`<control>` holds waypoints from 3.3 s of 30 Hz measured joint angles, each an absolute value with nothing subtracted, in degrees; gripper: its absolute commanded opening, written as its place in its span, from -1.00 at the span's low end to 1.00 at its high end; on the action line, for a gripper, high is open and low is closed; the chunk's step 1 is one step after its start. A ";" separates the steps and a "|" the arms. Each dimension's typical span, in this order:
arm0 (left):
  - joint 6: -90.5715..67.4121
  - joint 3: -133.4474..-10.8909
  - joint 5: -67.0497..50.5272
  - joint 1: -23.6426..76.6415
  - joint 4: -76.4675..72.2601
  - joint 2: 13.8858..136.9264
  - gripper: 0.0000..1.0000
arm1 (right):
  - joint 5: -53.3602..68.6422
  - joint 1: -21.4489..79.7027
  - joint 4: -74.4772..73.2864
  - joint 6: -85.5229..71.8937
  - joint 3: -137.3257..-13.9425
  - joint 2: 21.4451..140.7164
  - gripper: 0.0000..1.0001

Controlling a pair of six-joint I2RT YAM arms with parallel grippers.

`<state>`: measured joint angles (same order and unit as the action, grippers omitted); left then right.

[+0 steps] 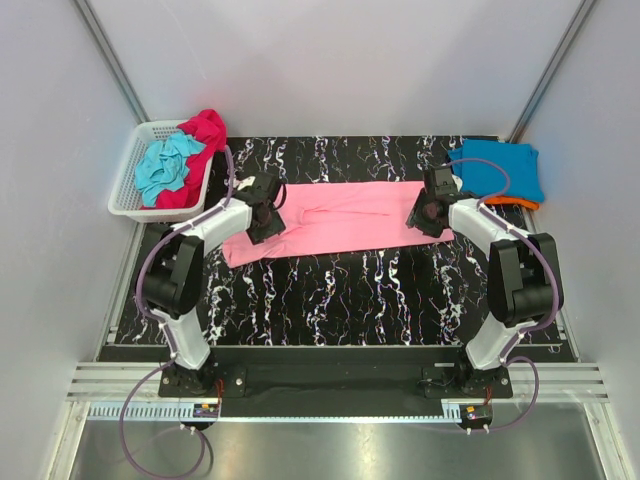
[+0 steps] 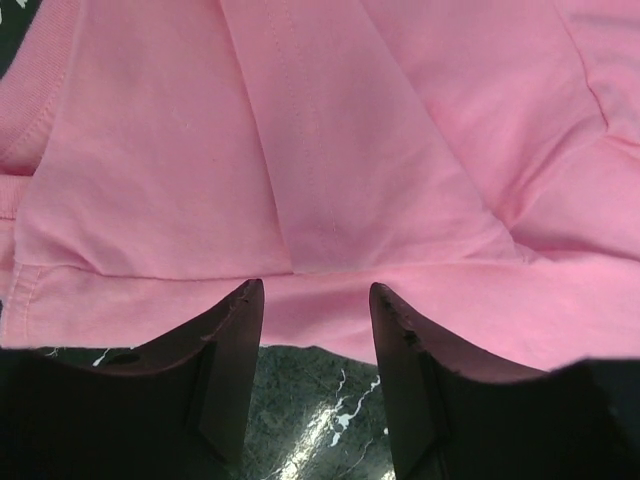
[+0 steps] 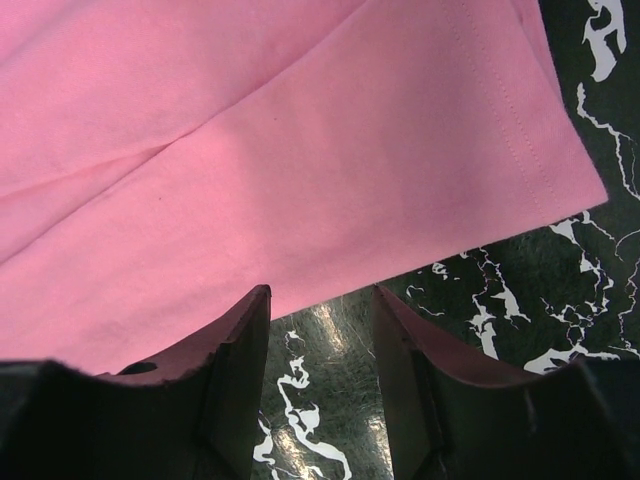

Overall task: Fold and stack the t-shirts
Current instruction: Fold the tshirt

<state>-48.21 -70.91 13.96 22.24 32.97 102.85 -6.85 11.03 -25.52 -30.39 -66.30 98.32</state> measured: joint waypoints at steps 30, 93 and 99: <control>-46.89 -84.79 17.21 22.15 37.85 104.97 -1.00 | -6.39 11.09 -25.56 -30.30 -66.32 98.32 -0.03; -51.53 -110.65 9.82 14.41 58.72 131.87 0.37 | -4.75 9.85 -37.32 -18.11 -88.03 120.01 0.19; -52.21 -122.06 8.60 13.61 60.18 138.67 0.39 | -4.27 12.25 -37.71 -20.16 -77.65 112.77 0.19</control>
